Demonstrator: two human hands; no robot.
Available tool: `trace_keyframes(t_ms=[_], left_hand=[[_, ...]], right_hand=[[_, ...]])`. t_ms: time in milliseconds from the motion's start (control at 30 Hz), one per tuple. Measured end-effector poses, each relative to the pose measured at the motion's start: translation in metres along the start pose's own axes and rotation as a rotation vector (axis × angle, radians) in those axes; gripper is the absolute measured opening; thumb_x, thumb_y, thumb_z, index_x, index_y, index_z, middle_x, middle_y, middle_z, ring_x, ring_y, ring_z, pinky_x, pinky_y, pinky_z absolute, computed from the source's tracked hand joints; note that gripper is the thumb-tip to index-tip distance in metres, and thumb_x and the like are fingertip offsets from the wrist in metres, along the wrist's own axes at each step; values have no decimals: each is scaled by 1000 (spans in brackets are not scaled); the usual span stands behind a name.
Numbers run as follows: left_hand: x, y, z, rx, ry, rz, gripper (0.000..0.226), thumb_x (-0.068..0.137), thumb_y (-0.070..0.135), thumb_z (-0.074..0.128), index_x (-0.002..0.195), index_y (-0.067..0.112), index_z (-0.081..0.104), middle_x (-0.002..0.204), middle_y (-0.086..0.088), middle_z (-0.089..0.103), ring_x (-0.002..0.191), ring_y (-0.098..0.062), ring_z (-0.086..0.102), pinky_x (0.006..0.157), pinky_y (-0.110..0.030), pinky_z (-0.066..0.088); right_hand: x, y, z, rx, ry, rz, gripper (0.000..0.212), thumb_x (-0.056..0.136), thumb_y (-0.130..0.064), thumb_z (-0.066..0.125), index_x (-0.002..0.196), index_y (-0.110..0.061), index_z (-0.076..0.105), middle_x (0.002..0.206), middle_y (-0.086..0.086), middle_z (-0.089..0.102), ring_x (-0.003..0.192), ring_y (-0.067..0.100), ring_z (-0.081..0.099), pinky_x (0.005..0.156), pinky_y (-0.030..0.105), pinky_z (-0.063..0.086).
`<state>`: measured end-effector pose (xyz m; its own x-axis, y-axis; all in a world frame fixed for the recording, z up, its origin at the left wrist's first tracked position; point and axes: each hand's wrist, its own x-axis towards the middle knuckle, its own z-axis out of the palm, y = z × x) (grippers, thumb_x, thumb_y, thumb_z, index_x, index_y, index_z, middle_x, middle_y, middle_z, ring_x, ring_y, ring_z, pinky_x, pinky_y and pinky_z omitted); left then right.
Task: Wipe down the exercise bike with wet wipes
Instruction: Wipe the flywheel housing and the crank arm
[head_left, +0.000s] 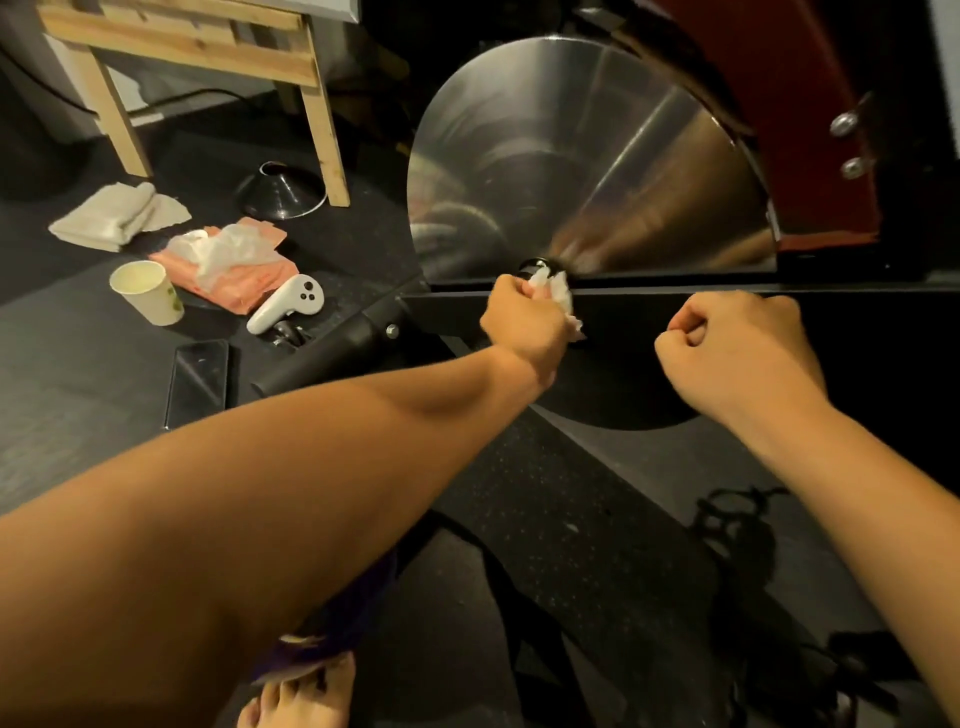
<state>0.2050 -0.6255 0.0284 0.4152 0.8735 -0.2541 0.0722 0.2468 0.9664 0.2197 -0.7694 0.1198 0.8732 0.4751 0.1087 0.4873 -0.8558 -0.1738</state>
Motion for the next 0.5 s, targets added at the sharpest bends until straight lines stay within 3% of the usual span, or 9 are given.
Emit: trace_keyframes(t_ms=[133, 233, 300, 500], left_hand=[[-1, 9, 6, 45, -23, 139, 22, 91, 16, 59, 71, 17, 50, 77, -7, 63, 72, -26, 68, 61, -33, 57], [5, 7, 2, 112, -21, 158, 17, 94, 17, 55, 78, 12, 52, 79, -9, 64, 65, -20, 64, 52, -19, 49], [5, 9, 4, 173, 3, 182, 15, 94, 17, 53, 81, 11, 52, 81, -6, 63, 67, -18, 60, 56, -23, 51], [6, 21, -1, 544, -74, 398, 7, 94, 15, 54, 91, 11, 49, 99, -6, 52, 82, -18, 48, 69, -25, 38]], right_hand=[[2, 2, -2, -4, -23, 3, 14, 91, -28, 53, 84, -22, 63, 87, 6, 62, 75, 18, 55, 56, 26, 43], [4, 1, -7, 62, -46, 33, 16, 86, -26, 55, 75, -20, 65, 86, 6, 64, 76, 19, 58, 60, 28, 48], [3, -2, -11, 90, -53, 50, 17, 85, -24, 57, 71, -19, 65, 83, 6, 63, 71, 20, 58, 60, 27, 48], [-3, -6, -19, 85, -75, 36, 16, 89, -20, 58, 77, -19, 69, 88, 5, 62, 69, 18, 58, 63, 30, 53]])
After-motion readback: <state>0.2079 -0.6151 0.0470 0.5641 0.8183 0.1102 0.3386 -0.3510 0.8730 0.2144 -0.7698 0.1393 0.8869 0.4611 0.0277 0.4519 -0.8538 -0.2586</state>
